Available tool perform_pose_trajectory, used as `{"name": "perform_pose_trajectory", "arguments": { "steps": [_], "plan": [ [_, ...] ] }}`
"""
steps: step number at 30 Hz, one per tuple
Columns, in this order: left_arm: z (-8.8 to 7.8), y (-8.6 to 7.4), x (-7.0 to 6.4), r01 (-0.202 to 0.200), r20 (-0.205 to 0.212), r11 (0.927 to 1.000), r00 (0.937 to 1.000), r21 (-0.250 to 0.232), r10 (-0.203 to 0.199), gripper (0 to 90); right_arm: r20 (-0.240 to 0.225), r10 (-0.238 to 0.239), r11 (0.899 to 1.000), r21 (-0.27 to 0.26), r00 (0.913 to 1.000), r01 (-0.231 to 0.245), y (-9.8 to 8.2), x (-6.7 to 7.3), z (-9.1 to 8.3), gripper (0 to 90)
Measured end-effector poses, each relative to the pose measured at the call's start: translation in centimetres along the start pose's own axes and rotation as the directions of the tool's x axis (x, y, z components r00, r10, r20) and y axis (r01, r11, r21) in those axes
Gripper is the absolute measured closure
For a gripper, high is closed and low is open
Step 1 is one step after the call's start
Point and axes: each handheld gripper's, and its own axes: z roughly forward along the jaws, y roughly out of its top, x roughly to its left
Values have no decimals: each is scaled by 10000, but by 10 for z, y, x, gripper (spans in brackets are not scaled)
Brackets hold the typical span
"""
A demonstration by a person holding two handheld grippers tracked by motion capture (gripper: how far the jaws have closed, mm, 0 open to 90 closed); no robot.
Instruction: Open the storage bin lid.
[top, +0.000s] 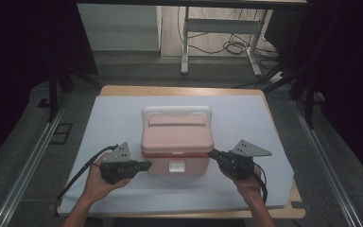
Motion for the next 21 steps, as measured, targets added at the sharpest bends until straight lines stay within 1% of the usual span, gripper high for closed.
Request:
{"name": "perform_pose_trajectory", "arguments": {
  "steps": [2, 5, 6, 8, 16, 18, 20, 21],
  "plan": [
    [4, 3, -4, -69, -42, 10000, 10000, 15, 69, 900, -2, -7, 10000, -6, 10000, 7, 0, 0, 0, 881],
    [7, 6, -7, -121, 78, 9999, 9999, -94, 122, 900, -8, 13, 10000, -2, 10000, -13, 0, 0, -1, 881],
    [9, 7, -8, -58, 224, 9998, 9997, -192, 62, 900, -12, 22, 10000, -6, 10000, -22, 0, 0, -1, 881],
    [10, 8, -10, -146, 99, 9998, 9998, -160, 148, 900, -2, 13, 10000, -4, 10000, -13, 0, 0, -1, 881],
    [14, 13, -15, -220, 84, 9995, 9997, -220, 222, 900, -6, 18, 10000, -6, 10000, -18, 0, 0, -1, 881],
    [15, 14, -17, -317, 204, 9991, 9993, -267, 322, 900, -1, 9, 10000, -5, 10000, -9, 0, 0, -1, 881],
    [17, 15, -17, -269, 434, 9989, 9986, -381, 286, 900, 2, 2, 10000, 4, 10000, -2, 0, 0, -1, 881],
    [19, 15, -17, -271, 357, 9989, 9990, -375, 284, 900, 4, 4, 10000, -8, 10000, -4, 0, 0, -1, 881]
  ]
}}
